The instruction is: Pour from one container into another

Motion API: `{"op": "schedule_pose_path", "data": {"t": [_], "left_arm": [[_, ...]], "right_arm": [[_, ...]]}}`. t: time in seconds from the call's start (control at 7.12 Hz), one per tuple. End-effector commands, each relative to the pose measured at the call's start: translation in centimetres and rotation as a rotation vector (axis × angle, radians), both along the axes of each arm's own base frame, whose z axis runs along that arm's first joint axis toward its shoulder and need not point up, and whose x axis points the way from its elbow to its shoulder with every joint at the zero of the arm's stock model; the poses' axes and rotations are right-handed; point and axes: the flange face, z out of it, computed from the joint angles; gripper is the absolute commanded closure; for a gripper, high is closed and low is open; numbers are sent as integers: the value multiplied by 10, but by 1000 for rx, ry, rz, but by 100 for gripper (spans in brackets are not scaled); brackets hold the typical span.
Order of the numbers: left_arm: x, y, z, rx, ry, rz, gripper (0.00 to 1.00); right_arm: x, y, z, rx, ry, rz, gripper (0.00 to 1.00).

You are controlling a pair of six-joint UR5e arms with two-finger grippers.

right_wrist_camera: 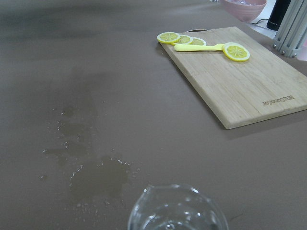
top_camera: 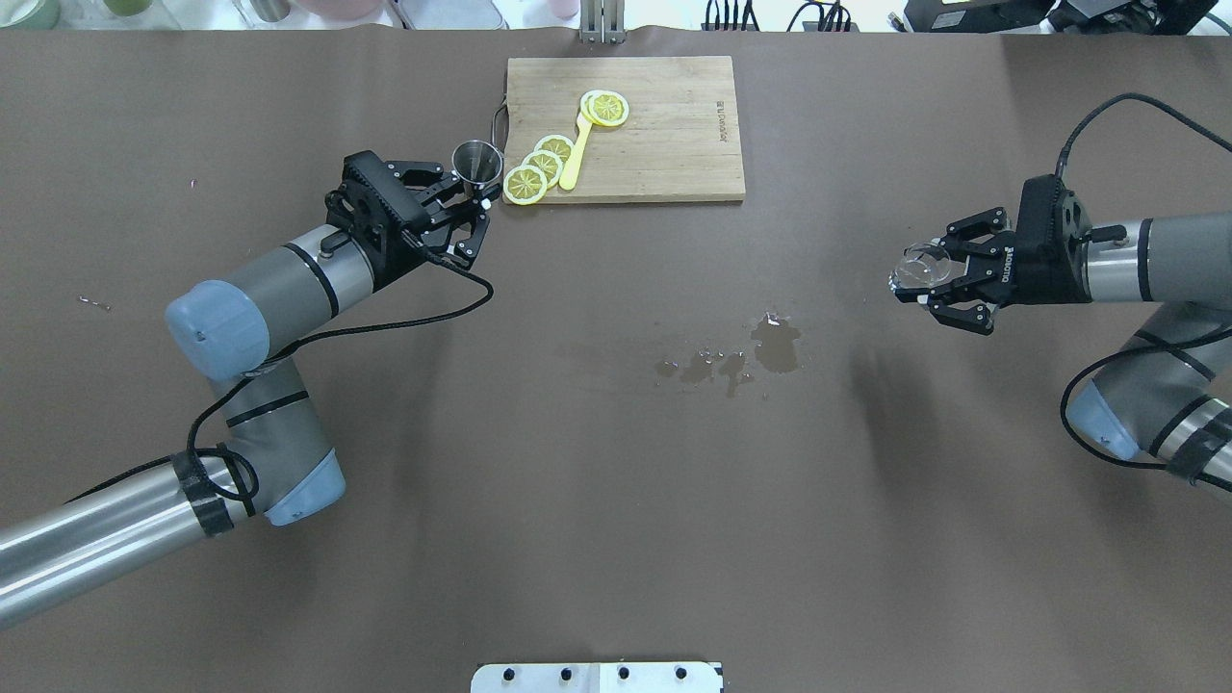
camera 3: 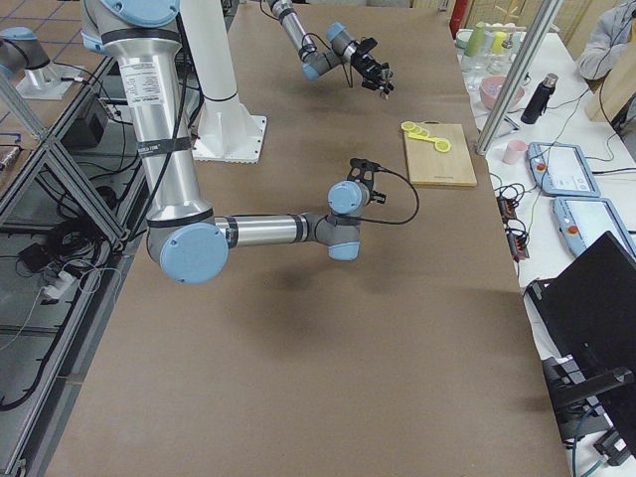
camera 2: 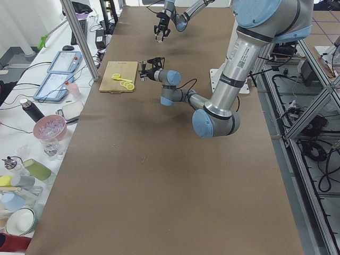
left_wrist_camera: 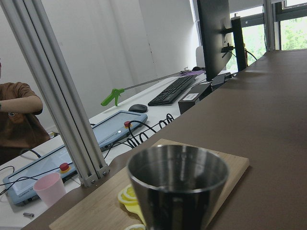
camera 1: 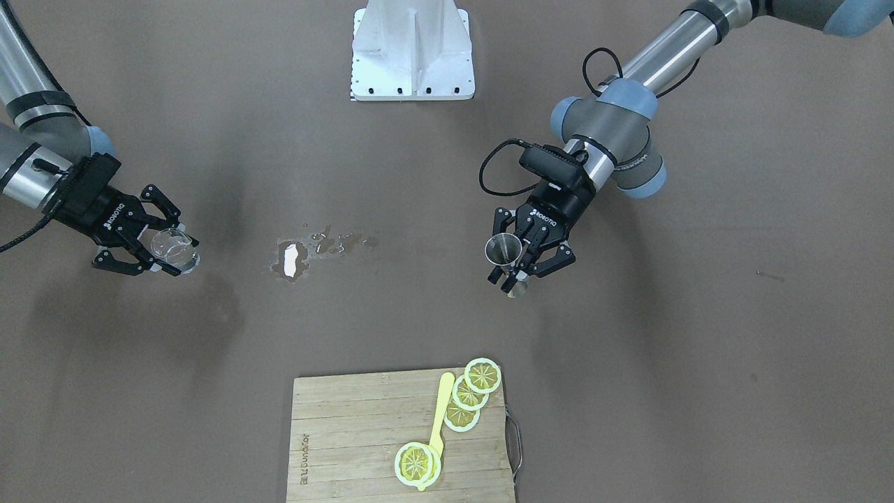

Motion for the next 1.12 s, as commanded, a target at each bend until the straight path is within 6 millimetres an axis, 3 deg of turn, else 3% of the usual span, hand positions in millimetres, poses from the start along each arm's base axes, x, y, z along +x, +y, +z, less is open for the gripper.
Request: {"op": "schedule_pose_path", "data": {"t": [0.0,0.7,0.98], "left_arm": [[-14,8,18,10,32,0,100],[-38,10,2,22,87,-87,100],[-43,12,13,8,76,-106,100]], "right_arm": [[-21,15,27,-12,-20,0,100],[-30,22,63,-21,-25,1,100],[-33,20,65,-24,-21,0,100]]}}
